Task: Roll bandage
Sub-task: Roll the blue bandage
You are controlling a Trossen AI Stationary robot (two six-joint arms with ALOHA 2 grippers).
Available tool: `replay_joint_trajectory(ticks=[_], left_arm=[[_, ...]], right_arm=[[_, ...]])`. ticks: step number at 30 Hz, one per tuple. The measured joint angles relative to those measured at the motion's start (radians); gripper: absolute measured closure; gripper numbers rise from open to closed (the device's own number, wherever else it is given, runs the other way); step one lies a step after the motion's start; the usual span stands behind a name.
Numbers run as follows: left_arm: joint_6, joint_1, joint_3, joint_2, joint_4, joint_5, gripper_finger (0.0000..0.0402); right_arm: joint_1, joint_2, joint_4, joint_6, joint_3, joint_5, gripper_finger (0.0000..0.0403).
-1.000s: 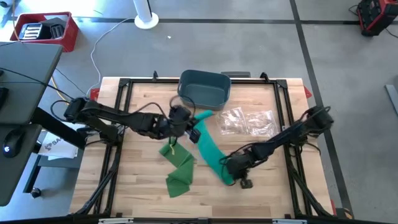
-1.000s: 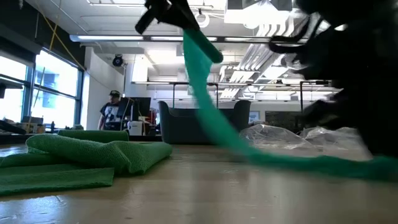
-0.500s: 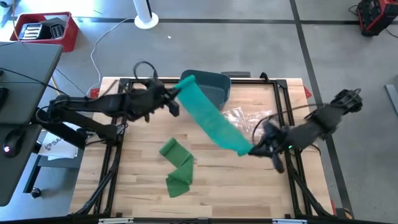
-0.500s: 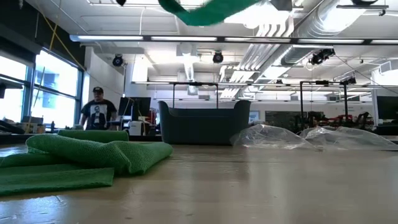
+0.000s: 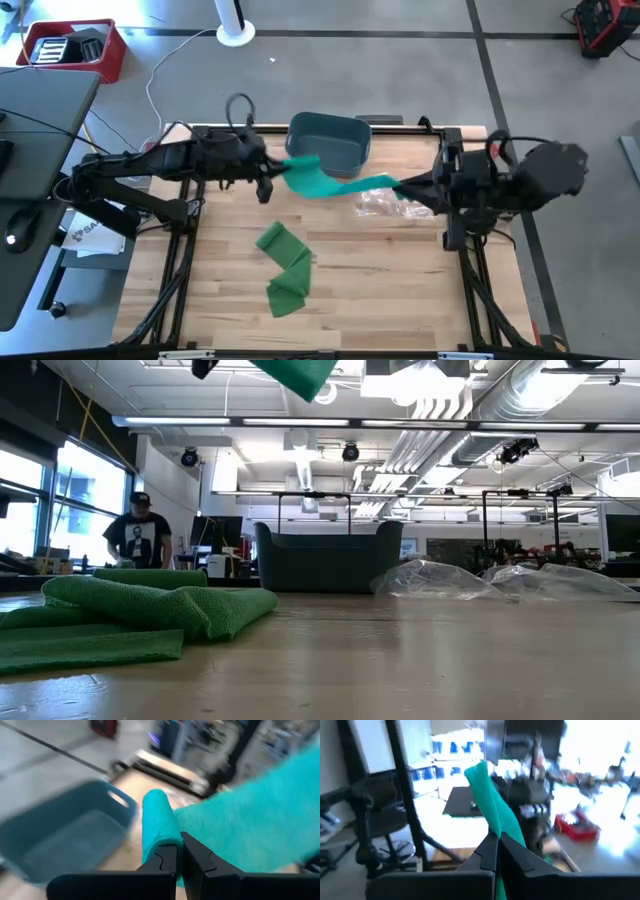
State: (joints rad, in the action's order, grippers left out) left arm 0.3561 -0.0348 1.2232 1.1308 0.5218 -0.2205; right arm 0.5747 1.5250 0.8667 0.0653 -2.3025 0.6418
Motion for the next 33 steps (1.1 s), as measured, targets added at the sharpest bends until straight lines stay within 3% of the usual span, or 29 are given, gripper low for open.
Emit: replay_joint_trajectory(ticks=[3,8,11,18,24,27,33], left_arm=[[0.043,0.044,0.0,0.044,-0.005,0.024,0.0401],[0.129,0.114,0.0,0.146,-0.057,0.003,0.0401],[0.178,0.141,0.0,0.221,-0.114,0.011,0.0401],[0.247,0.214,0.0,0.375,-0.369,0.12,0.0401],[0.317,0.247,-0.001,0.445,-0.569,0.283,0.0401],[0.358,0.273,-0.001,0.45,-0.709,0.369,0.0401],[0.451,0.334,0.01,0.418,-0.953,0.43,0.0401]], right_arm=[[-0.021,-0.033,-0.111,-0.125,0.027,-0.02,0.0403],[-0.042,-0.064,-0.135,-0.26,-0.056,0.002,0.0403],[-0.048,-0.098,-0.171,-0.323,-0.038,0.004,0.0403],[-0.059,-0.154,-0.116,-0.336,-0.054,0.082,0.0403],[-0.06,-0.181,-0.044,-0.335,-0.053,0.256,0.0403],[-0.088,-0.21,0.058,-0.285,-0.053,0.346,0.0403],[-0.17,-0.267,0.42,0.093,-0.054,0.337,0.0403]])
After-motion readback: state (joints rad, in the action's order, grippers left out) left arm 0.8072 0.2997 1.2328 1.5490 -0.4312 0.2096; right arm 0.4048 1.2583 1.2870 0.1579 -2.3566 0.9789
